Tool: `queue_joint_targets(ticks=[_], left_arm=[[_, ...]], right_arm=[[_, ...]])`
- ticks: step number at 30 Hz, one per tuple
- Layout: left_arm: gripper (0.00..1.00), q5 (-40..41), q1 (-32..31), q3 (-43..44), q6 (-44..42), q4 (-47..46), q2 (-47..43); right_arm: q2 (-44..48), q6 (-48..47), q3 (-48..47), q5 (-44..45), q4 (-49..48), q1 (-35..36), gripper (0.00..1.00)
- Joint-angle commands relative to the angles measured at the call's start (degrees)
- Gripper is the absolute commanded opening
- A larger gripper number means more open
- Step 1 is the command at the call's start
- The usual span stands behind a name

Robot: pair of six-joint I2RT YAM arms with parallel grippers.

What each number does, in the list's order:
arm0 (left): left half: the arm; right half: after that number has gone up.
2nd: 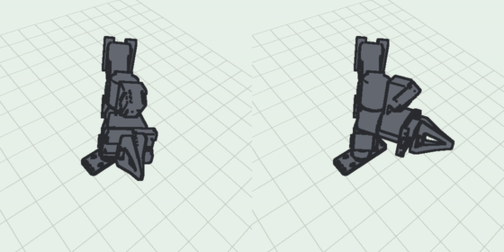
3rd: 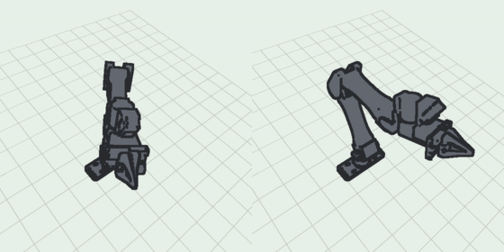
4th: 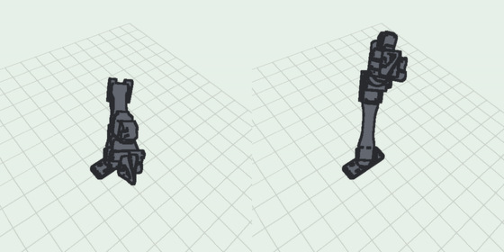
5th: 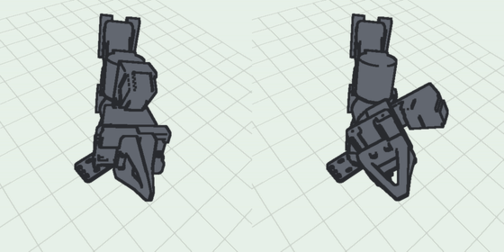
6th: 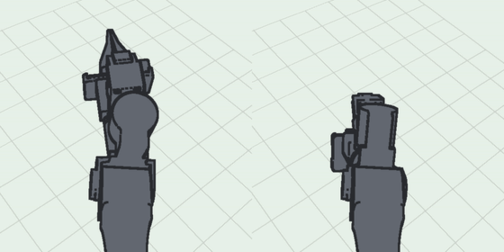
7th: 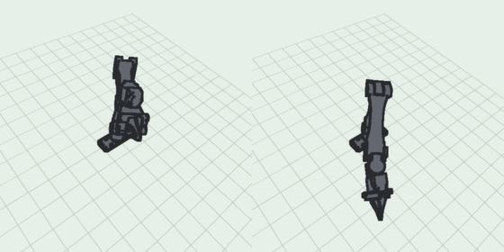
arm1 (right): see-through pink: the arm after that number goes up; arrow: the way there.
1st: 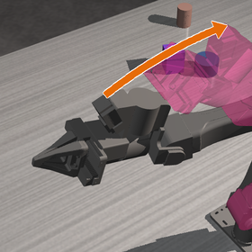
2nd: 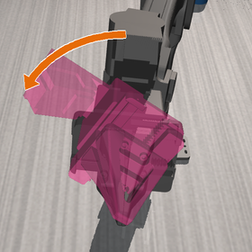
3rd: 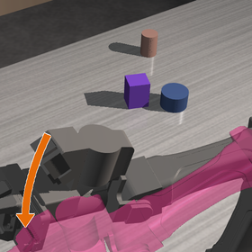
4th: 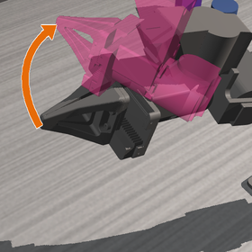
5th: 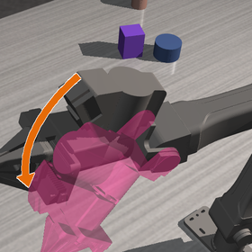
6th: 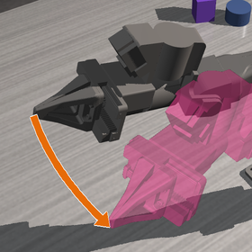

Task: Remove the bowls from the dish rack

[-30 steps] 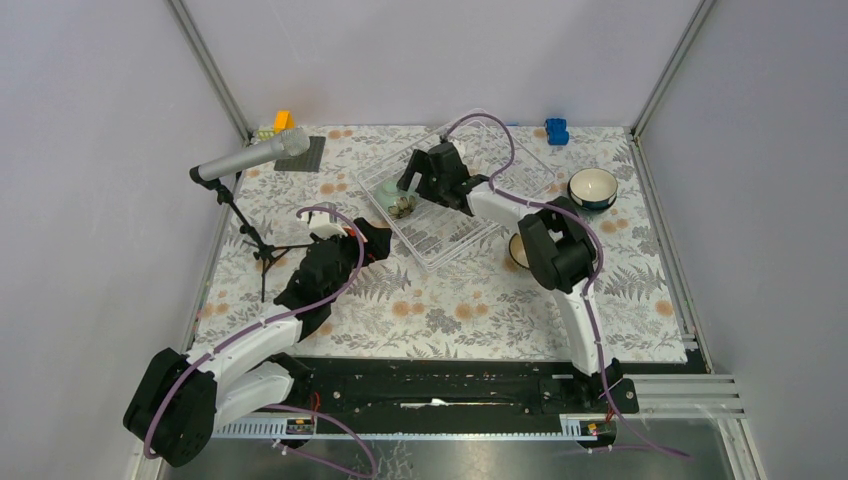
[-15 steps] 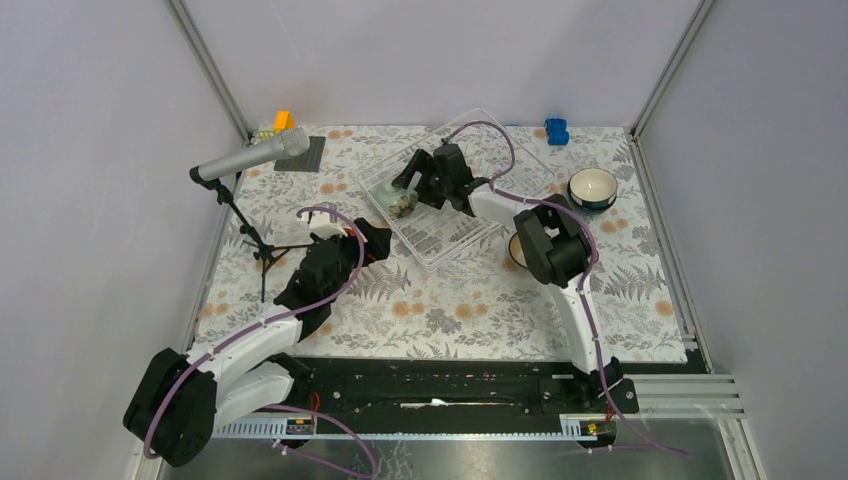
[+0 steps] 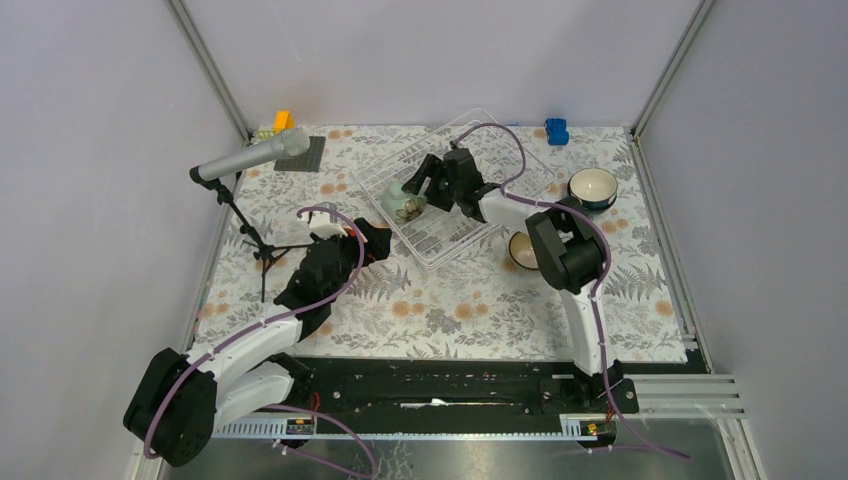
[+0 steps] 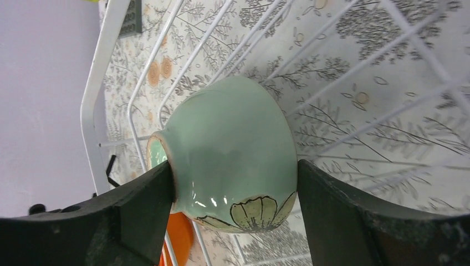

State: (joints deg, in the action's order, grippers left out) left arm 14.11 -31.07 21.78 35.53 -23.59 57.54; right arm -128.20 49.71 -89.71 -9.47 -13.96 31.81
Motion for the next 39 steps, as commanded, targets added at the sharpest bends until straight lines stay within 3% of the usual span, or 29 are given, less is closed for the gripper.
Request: queue_joint_targets(ticks=[1,10,15,28,33,39], left_arm=[[0.96,-0.3,-0.2,1.0,-0.8,-2.1,0.0],[0.96,-0.1,-0.2,1.2,-1.2,-2.0,-0.2],[0.96,-0.1,-0.2,1.2,-1.3,-2.0,0.0],[0.96,0.1,-0.2,1.3,-1.7,-2.0,0.2],[0.96,0.7,-0.2,1.3,-1.6,-1.8,0.1],[0.96,0.6,-0.2,1.2,-1.4,-1.9,0.1]], right_arm=[[9.5,-6.7,2.3,5.9,-0.4,0.2,0.73],[17.9,-24.1,5.5,19.4,5.2,1.6,0.68],[20.0,-34.3,4.6,32.7,9.7,4.8,0.69],[14.9,-52.7,-0.3,54.1,11.9,12.5,0.69],[10.7,-53.2,-4.2,54.7,16.9,12.7,0.76],[10.4,-54.2,-2.5,50.2,17.3,12.8,0.87]])
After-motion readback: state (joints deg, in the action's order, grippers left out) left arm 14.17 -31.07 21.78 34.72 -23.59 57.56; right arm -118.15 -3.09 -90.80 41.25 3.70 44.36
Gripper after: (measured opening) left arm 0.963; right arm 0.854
